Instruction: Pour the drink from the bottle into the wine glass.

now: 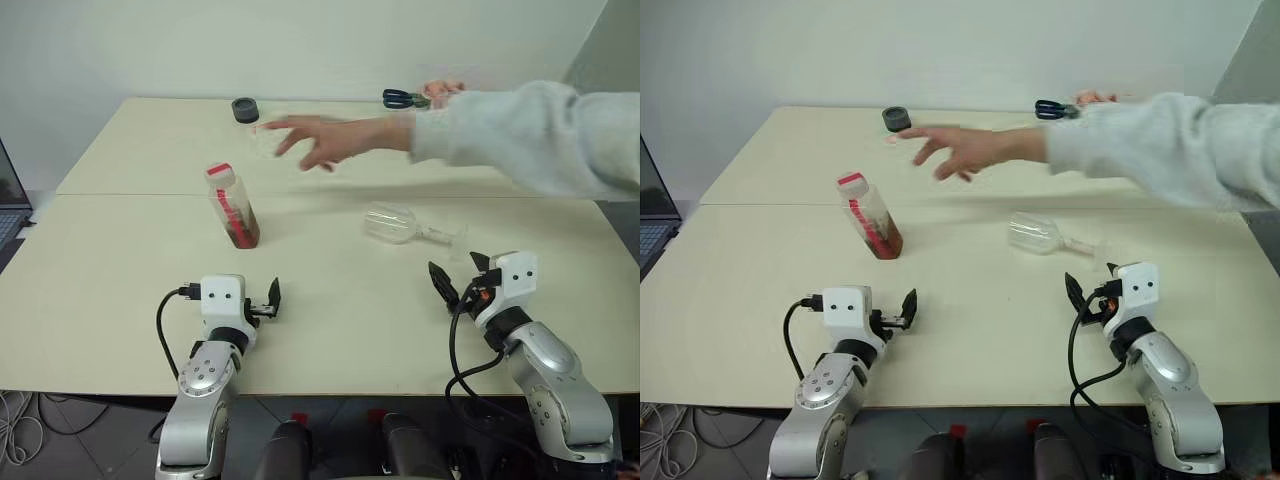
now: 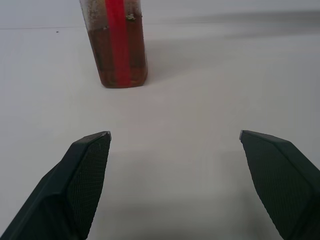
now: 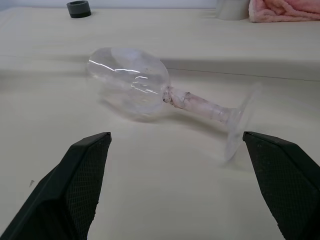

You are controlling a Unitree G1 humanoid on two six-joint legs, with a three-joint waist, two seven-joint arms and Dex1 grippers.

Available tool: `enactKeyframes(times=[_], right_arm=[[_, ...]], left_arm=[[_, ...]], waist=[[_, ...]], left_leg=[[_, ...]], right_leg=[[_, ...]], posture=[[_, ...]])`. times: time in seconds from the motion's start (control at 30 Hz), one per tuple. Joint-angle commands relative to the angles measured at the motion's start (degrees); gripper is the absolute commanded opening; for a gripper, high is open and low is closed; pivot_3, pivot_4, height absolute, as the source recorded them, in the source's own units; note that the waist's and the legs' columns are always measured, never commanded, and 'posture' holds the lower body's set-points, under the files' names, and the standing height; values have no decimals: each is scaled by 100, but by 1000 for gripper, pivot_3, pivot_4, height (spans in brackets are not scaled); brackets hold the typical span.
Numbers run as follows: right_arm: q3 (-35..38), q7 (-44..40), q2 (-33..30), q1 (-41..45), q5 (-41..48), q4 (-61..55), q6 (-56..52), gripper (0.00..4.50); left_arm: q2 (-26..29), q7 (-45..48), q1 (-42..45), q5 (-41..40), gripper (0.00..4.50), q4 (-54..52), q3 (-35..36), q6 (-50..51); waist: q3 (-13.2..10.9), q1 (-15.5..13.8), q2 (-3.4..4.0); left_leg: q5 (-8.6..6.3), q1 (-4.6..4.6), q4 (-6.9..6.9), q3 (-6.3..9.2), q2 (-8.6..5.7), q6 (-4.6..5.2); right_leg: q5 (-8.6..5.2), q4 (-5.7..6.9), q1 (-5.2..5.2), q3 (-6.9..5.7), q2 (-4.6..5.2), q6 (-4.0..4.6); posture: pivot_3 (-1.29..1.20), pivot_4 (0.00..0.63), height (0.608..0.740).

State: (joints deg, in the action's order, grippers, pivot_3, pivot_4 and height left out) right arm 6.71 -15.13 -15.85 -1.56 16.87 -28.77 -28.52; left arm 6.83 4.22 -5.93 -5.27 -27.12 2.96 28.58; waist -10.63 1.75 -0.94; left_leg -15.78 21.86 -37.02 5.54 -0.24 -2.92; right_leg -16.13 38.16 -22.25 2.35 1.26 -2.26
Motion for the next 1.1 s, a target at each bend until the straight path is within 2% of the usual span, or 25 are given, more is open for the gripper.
enactKeyframes(times=[0.03, 0.43, 0.8, 0.9, 1.1], right_arm=[[59, 14, -35, 19, 2, -141, 80, 4500], [86, 36, -35, 18, 6, -158, 132, 4500], [106, -45, -102, 84, 54, -157, 113, 4500], [99, -695, -459, 412, 525, -313, -16, 4500], [120, -2228, -1255, 1637, 2700, -398, -1151, 4500]], left_arm=[[26, -57, 0, 26, 4460, -325, 87, -42], [-31, -392, 45, 141, 4460, -360, 407, -239], [-43, -356, 72, 111, 4460, -305, 365, -272], [-63, -438, 238, 140, 4460, -160, 414, -285], [-62, -594, 721, 146, 4460, 220, 595, -358]], waist=[[0, 0, 0], [1, 0, -1], [2, 0, -1], [1, 0, -1], [1, 5, -3]], left_leg=[[0, 0, 0, 0, 0, 0], [0, -1, -3, -1, 0, 0], [1, -2, -3, -1, -1, 1], [1, -2, -6, -3, -2, 1], [5, -15, -20, -2, -4, 8]], right_leg=[[0, 0, 0, 0, 0, 0], [0, 3, 0, 0, 0, 0], [0, 6, 0, 0, 0, 0], [1, 7, 1, 2, 0, -1], [3, 46, 3, 1, -3, -3]], posture=[[0, 150, 740], [0, 150, 740], [0, 150, 740], [0, 150, 740], [0, 150, 740]])
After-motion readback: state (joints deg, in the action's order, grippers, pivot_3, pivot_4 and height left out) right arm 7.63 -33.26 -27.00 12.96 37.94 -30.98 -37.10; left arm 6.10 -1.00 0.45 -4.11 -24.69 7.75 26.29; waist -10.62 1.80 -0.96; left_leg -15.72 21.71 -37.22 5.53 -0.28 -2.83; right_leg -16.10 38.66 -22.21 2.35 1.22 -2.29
